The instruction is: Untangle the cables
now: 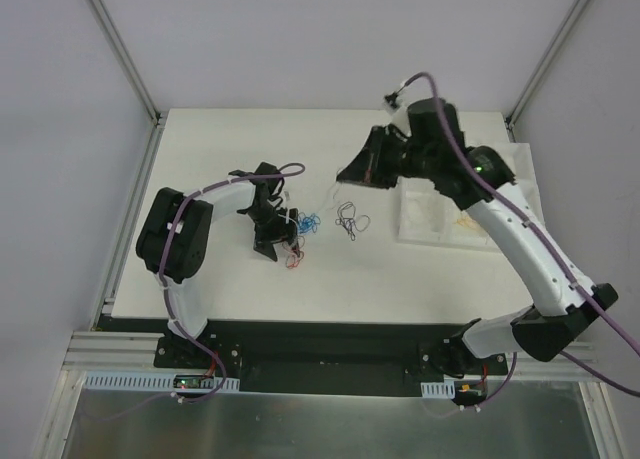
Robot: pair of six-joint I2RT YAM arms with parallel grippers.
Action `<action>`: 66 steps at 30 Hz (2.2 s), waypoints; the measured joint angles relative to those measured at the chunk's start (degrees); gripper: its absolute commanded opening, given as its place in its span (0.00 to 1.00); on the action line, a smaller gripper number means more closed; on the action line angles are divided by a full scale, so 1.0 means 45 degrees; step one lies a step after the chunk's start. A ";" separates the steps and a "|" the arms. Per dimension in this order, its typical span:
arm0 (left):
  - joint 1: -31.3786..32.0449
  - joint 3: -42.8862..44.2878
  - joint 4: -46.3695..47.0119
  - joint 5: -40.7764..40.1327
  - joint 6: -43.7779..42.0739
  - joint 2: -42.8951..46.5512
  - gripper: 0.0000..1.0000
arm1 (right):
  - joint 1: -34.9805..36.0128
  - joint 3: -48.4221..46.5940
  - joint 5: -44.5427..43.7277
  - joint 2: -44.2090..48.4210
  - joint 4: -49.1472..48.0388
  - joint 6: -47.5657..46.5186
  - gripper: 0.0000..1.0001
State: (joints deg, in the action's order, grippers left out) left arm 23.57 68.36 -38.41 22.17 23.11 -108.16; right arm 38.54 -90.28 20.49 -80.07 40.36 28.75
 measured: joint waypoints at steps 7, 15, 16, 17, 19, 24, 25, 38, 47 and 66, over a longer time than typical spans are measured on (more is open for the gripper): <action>-0.1846 -0.0835 -0.0049 -0.0039 -0.0636 0.0675 0.66 | -0.1904 -0.6237 0.0024 0.0384 0.0583 -0.0238 0.00; -0.2837 -0.1005 0.0010 -0.0461 -0.1564 0.1705 0.75 | -0.3050 -0.7752 0.0661 0.1078 -0.0185 0.0262 0.00; -0.2837 -0.0981 -0.0010 -0.0427 -0.1647 0.1933 0.78 | -0.3050 -0.7111 0.0821 0.1219 -0.0593 0.0466 0.00; -0.2832 -0.0908 -0.0053 -0.0340 -0.1690 0.2176 0.80 | -0.3050 -0.6397 0.1015 0.1365 -0.0933 0.0680 0.00; -0.2822 -0.0651 -0.0107 -0.0087 -0.1700 0.2715 0.87 | -0.3045 -0.5095 0.1239 0.1452 -0.1438 0.1030 0.00; -0.2812 0.0262 -0.0068 0.0758 -0.1375 0.4109 0.95 | -0.2798 -0.1967 0.1273 0.1059 -0.1923 0.1525 0.00; -0.2803 0.0389 -0.0073 0.0860 -0.1239 0.4381 0.95 | -0.2681 -0.1438 0.1258 0.1001 -0.1914 0.1564 0.00; 0.0384 0.0529 0.0476 0.1025 0.0267 0.5858 0.71 | -0.2152 0.0782 0.0996 0.1141 -0.1379 0.1831 0.00; 0.2409 0.0559 0.1792 0.1375 0.1384 0.4770 0.52 | -0.2176 0.0515 0.1583 0.1146 -0.1637 0.2341 0.00; 0.3007 0.0636 0.4099 0.1851 0.0578 0.3531 0.59 | -0.2633 0.0471 0.1987 0.1715 -0.1967 0.2749 0.00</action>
State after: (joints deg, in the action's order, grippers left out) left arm 37.10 71.22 -19.97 30.50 25.71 -92.27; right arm 26.70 -88.16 29.43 -72.36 31.51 41.12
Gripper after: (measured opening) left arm 0.638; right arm 0.009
